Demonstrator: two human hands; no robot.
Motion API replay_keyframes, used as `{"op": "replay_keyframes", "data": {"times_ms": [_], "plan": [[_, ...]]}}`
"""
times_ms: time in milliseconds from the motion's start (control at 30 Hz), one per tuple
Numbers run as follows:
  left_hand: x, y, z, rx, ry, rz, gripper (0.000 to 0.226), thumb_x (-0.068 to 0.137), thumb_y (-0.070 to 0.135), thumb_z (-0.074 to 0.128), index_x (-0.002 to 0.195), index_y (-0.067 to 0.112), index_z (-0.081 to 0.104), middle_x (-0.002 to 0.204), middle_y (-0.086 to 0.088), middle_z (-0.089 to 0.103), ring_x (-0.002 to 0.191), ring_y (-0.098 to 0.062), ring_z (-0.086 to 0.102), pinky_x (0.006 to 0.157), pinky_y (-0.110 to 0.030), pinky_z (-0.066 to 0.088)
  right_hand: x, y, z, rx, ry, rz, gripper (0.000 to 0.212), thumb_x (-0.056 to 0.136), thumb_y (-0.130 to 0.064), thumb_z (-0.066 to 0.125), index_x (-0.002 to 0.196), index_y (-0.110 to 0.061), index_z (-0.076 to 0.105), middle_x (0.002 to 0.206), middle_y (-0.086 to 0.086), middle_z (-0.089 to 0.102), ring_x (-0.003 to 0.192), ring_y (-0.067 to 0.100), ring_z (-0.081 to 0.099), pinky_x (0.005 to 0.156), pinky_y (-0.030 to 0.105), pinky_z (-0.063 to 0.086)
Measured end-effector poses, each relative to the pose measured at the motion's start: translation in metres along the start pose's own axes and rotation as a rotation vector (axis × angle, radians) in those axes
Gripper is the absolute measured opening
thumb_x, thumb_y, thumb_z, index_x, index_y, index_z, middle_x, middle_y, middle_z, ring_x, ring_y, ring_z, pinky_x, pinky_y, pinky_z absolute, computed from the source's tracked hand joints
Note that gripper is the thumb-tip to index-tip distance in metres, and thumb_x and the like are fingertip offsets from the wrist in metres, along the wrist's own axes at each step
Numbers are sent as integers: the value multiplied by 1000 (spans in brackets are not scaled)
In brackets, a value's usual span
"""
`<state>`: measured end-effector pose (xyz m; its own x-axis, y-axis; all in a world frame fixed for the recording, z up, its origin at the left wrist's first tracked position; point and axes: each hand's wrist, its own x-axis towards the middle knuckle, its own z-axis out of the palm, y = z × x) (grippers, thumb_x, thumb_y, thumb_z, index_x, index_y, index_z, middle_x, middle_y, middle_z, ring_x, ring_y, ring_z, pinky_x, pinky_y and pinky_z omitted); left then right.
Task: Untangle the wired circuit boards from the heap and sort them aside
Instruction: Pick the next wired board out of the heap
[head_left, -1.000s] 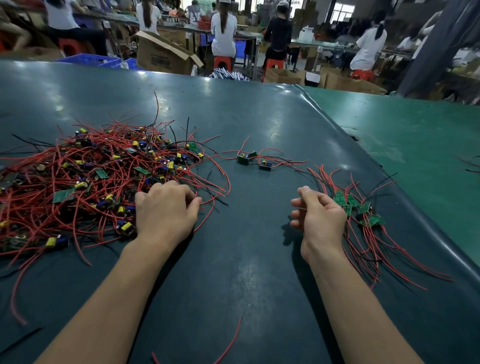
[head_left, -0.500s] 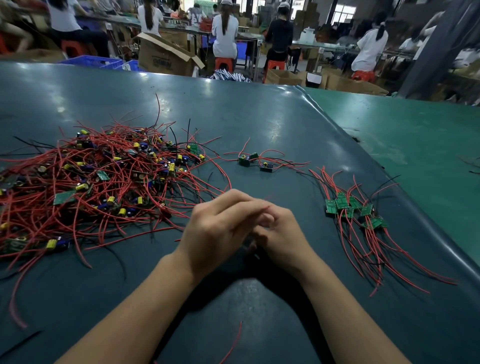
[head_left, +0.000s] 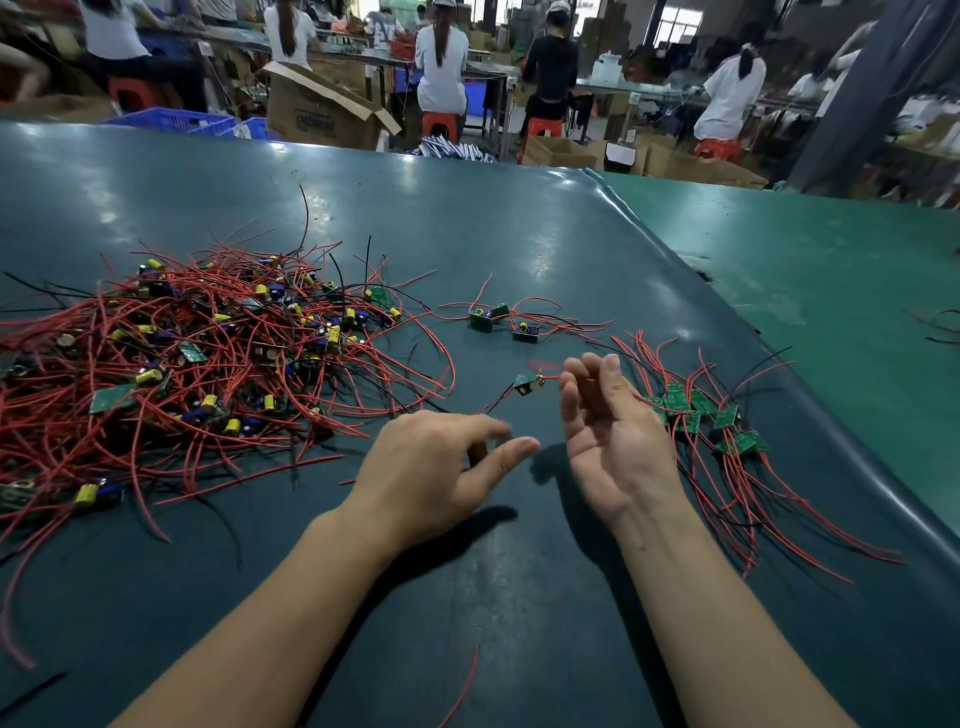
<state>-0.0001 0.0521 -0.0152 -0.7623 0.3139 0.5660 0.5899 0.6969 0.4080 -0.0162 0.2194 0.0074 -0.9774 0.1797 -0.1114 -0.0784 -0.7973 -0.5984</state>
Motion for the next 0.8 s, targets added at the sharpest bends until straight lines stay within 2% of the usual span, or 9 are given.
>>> {"op": "replay_keyframes", "data": {"times_ms": [67, 133, 200, 267, 367, 467, 533, 700, 800], "plan": [[1, 0, 3, 78, 30, -107, 61, 86, 66, 45, 124, 23, 67, 93, 10, 74, 90, -20, 69, 75, -32, 52, -1, -1, 2, -4, -4, 54, 15, 86, -18, 61, 88, -3, 64, 70, 7, 72, 60, 10, 69, 54, 17, 54], [1, -2, 1, 57, 107, -152, 60, 90, 61, 48, 131, 20, 62, 96, 11, 73, 83, -23, 69, 74, -37, 53, -2, -1, 3, -75, -12, 109, 14, 90, -18, 59, 90, -4, 65, 68, 4, 71, 56, 9, 66, 51, 16, 53], [1, 0, -2, -123, 113, -167, 55, 93, 52, 50, 136, 19, 57, 100, 11, 71, 76, -22, 66, 74, -38, 54, -5, 1, 3, -184, -55, 169, 14, 87, -19, 61, 93, -8, 66, 63, 1, 66, 53, 8, 62, 49, 15, 51], [2, 6, -1, -443, 29, -201, 49, 96, 43, 49, 141, 23, 49, 95, 19, 69, 73, -16, 65, 71, -31, 54, -7, 2, 3, -273, -114, 213, 22, 78, -22, 65, 97, -11, 66, 60, -2, 59, 50, 8, 56, 46, 15, 46], [4, 14, 1, -765, 94, -276, 43, 93, 39, 54, 130, 18, 58, 67, 23, 65, 52, 5, 53, 54, -7, 41, -9, 4, 2, -359, -173, 209, 25, 75, -22, 65, 98, -13, 66, 58, -2, 54, 48, 9, 50, 42, 15, 39], [10, 14, 0, -896, 215, -359, 26, 80, 30, 66, 96, 10, 73, 64, 16, 65, 47, 7, 47, 50, -5, 35, -8, 8, 0, -465, -205, 167, 14, 80, -16, 66, 94, -11, 67, 60, 2, 60, 48, 11, 55, 44, 17, 45], [11, 13, 0, -1004, 229, -406, 17, 75, 22, 70, 82, 7, 72, 59, 13, 64, 43, 7, 46, 47, -5, 35, -8, 13, -1, -556, -196, 116, 12, 80, -15, 69, 90, -9, 68, 67, 6, 66, 52, 13, 61, 50, 19, 51], [13, 6, -8, -1215, 351, -442, 20, 79, 22, 68, 97, 13, 73, 70, 2, 67, 41, -7, 40, 38, -16, 32, -3, 18, -1, -579, -33, -58, 39, 65, -41, 73, 89, -12, 63, 66, -7, 67, 56, 10, 62, 53, 23, 53], [16, 3, -11, -1363, 367, -522, 22, 77, 18, 67, 99, 14, 70, 75, 2, 69, 45, -7, 44, 38, -17, 33, 4, 15, -10, -749, 144, -332, 29, 82, -45, 69, 87, -18, 61, 73, -7, 63, 58, 5, 60, 59, 26, 55]]}}
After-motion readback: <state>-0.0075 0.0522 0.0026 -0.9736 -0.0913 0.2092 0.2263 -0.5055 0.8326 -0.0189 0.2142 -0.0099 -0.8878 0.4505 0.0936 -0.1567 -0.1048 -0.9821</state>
